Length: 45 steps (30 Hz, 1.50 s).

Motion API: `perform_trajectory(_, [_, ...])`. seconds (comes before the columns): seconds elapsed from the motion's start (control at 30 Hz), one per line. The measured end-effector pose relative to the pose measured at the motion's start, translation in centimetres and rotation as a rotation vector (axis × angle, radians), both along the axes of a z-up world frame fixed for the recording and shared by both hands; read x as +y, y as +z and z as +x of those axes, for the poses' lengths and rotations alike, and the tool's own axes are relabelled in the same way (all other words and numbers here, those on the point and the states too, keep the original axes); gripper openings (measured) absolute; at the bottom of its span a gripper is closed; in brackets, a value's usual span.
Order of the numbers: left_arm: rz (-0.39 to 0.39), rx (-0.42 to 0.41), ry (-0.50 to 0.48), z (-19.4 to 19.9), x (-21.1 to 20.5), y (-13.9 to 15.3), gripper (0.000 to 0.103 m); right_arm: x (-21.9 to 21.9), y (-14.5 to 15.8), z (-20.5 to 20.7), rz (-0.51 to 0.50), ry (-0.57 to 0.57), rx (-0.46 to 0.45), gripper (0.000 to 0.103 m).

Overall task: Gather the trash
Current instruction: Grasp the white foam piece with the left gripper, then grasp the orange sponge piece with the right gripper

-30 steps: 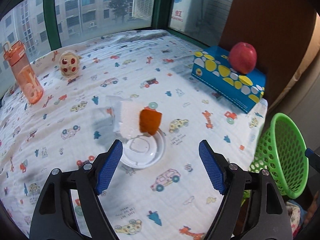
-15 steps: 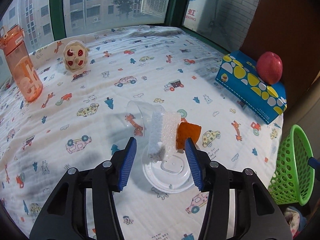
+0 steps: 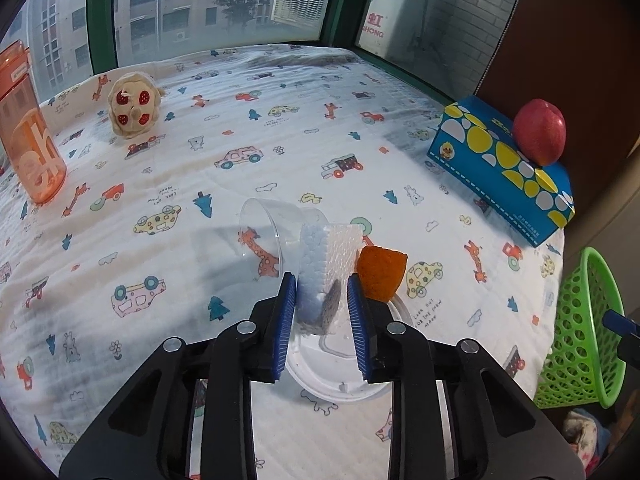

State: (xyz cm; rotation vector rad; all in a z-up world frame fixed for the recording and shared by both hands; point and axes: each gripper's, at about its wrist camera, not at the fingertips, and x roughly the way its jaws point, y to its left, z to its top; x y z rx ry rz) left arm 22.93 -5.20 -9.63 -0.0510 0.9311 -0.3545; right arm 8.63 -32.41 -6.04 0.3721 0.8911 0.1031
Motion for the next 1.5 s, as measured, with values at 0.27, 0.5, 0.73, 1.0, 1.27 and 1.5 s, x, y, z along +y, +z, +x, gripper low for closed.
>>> perform_trajectory(0.27, [-0.015,-0.026,0.007,-1.0,0.9,1.3,0.019,1.5,-0.2,1.0,-0.002,0.029,0.002,0.092])
perform_trajectory(0.5, [-0.047,-0.06,0.034,-2.4,3.0,3.4,0.019,4.4,-0.6,2.7,-0.002,0.091,0.0,0.092])
perform_trajectory(0.73, [-0.062,-0.088,0.065,-3.8,5.9,4.9,0.019,8.3,-1.4,5.0,-0.016,0.178,0.004,0.081])
perform_trajectory(1.0, [-0.077,-0.09,0.1,-4.7,8.7,5.1,0.019,12.1,-2.7,8.0,-0.041,0.255,0.016,0.067])
perform_trajectory(1.27, [-0.1,-0.071,0.117,-5.0,10.2,4.3,0.019,14.9,-3.9,11.2,-0.068,0.297,0.02,0.055])
perform_trajectory(1.5, [-0.118,-0.058,0.129,-4.8,11.2,3.7,0.019,16.4,-5.1,13.4,-0.098,0.309,0.039,0.049])
